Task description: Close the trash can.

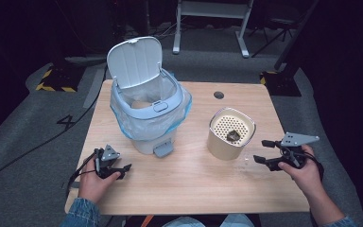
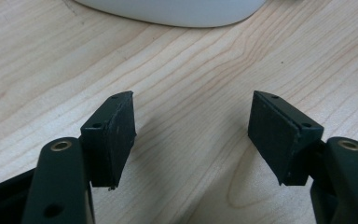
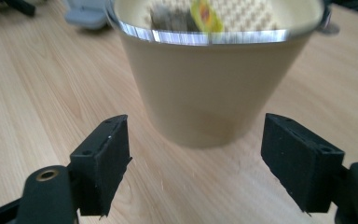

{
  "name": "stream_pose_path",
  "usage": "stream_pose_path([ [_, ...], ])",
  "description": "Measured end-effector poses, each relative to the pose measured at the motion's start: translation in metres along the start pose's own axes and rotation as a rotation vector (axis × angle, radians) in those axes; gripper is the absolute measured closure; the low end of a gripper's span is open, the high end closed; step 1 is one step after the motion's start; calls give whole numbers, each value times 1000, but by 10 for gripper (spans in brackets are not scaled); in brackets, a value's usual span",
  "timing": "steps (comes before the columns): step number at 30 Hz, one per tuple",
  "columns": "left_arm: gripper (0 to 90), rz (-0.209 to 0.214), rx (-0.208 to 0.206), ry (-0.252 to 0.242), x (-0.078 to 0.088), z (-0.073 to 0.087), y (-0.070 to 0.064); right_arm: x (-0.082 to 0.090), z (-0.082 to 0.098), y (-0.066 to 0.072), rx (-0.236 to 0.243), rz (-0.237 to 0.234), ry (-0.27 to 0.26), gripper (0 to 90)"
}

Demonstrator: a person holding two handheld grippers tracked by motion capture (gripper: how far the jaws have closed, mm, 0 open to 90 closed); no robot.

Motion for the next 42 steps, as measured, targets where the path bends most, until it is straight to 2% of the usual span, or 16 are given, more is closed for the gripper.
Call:
stream_pose_path([
  [4,335,26,21,-36,6,-4,0,-10,25,-4,-11,5,29,236],
  [9,337,41,8,-51,19,-12,-1,-23,51,-10,-18,13,75,232],
  [12,345,62,28,-71,27,-17,-3,-31,64,-14,-14,21,102,231],
  [14,346,69,26,-71,31,-19,-4,-36,69,-16,-9,31,112,223],
  [19,346,104,36,-117,48,-27,-5,-42,74,-17,6,55,120,197],
  [23,343,122,48,-171,64,-35,-3,-43,76,-17,-21,69,125,169],
  [26,343,149,97,-178,71,-40,-3,-43,77,-16,-47,94,128,167],
  [28,339,153,98,-182,75,-44,-2,-43,76,-14,-60,114,128,162],
  [32,339,145,77,-200,89,-57,2,-44,76,-13,-64,118,129,159],
  [39,339,161,40,-262,113,-84,9,-43,77,-12,-66,117,127,164],
  [42,338,140,18,-287,122,-96,11,-43,77,-12,-68,118,126,165],
])
Point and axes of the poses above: each handheld gripper's, and its own axes: x roughly backward along the jaws, z roughly out of its underside, y roughly to its left, the point moved 2 cm from there along -x, roughly forward along the jaws, and after that the axes turned 2 degrees about z, right-handed, at the moved point
